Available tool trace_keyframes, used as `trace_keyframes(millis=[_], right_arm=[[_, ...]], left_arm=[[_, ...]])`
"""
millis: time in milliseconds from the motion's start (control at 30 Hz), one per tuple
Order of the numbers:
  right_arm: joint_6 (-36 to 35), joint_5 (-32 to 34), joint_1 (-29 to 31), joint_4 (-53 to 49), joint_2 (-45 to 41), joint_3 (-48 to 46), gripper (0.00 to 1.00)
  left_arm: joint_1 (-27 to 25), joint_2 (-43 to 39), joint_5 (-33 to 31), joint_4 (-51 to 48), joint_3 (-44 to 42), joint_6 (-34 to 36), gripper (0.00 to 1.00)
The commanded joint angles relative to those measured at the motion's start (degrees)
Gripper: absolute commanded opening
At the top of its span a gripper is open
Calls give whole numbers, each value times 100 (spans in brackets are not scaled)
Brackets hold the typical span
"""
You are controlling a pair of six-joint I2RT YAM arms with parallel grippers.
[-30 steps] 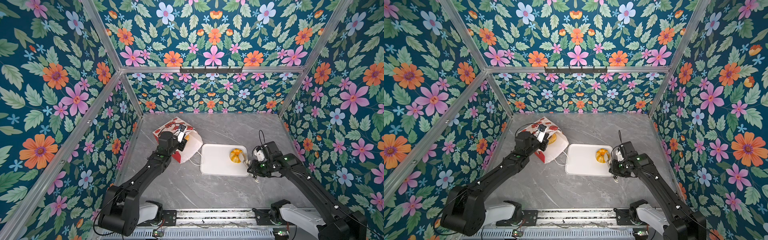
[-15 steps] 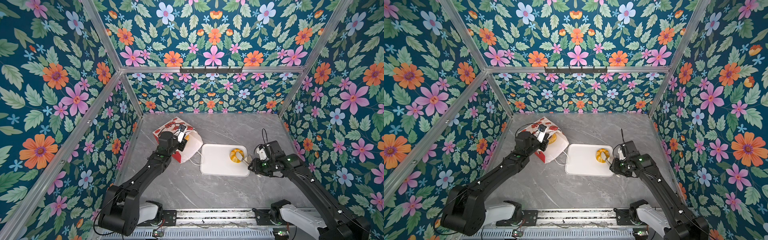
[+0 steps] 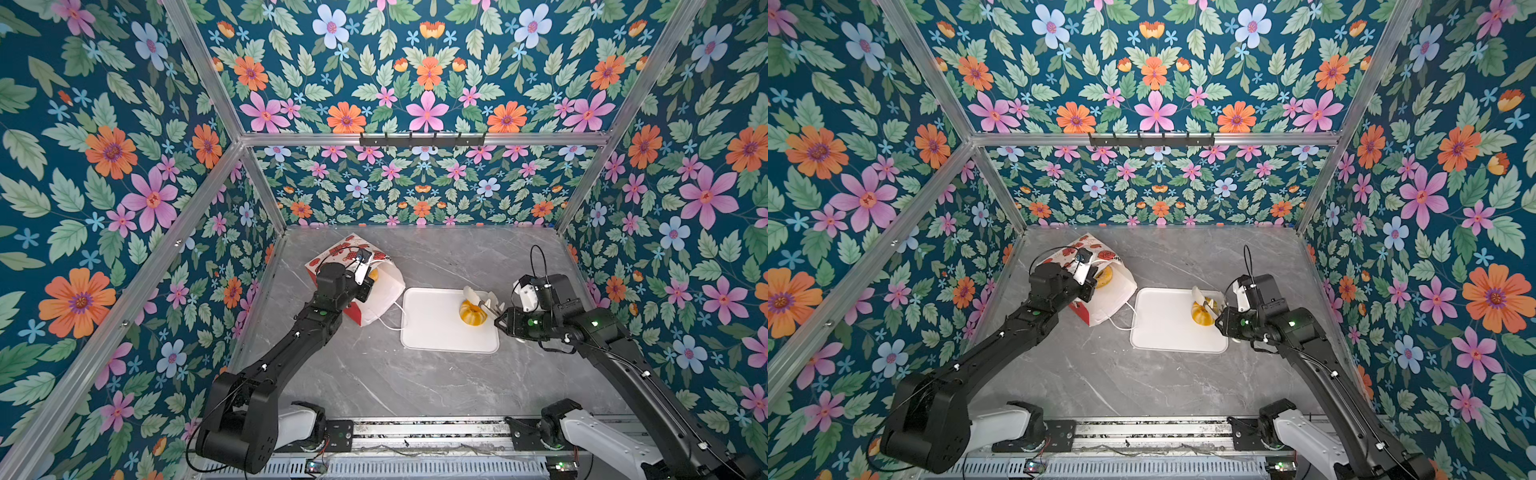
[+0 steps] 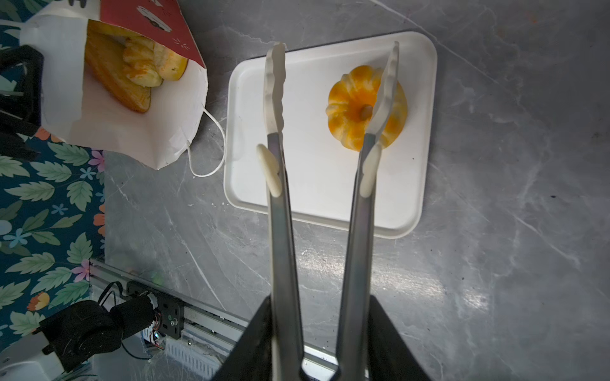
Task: Take the fake bread out of the paper bag
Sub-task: 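Move the open tongs with the right gripper back into the bag opening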
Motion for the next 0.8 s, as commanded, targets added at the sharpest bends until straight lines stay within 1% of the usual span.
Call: trace_keyframes(millis=[0,100,233,367,533,633,767], right_arm=[[-121,-72,262,371,92,124,40],[-97,-254,492,759,276,99,38],[-90,-488,799,1563,552,-132,35],[-168,-459,1248,2316,1010,-179,34],[-112,-450,1677,3166,1646,12,30],[-109,-441,1839,3437,1997,186,28],[-82,-665,1888,3792,2350,304,27]], left_arm=[[7,-44,-30,92,70,-55,0],[6,-35,-30,70,90,-50,0],[7,-34,-39,69,82,-72,0],[6,-9,-17,78,89,-90,0],[0,-9,-13,61,106,-108,0],[7,-14,-12,48,115,-125,0],[7,3,-22,7,150,-125,0]])
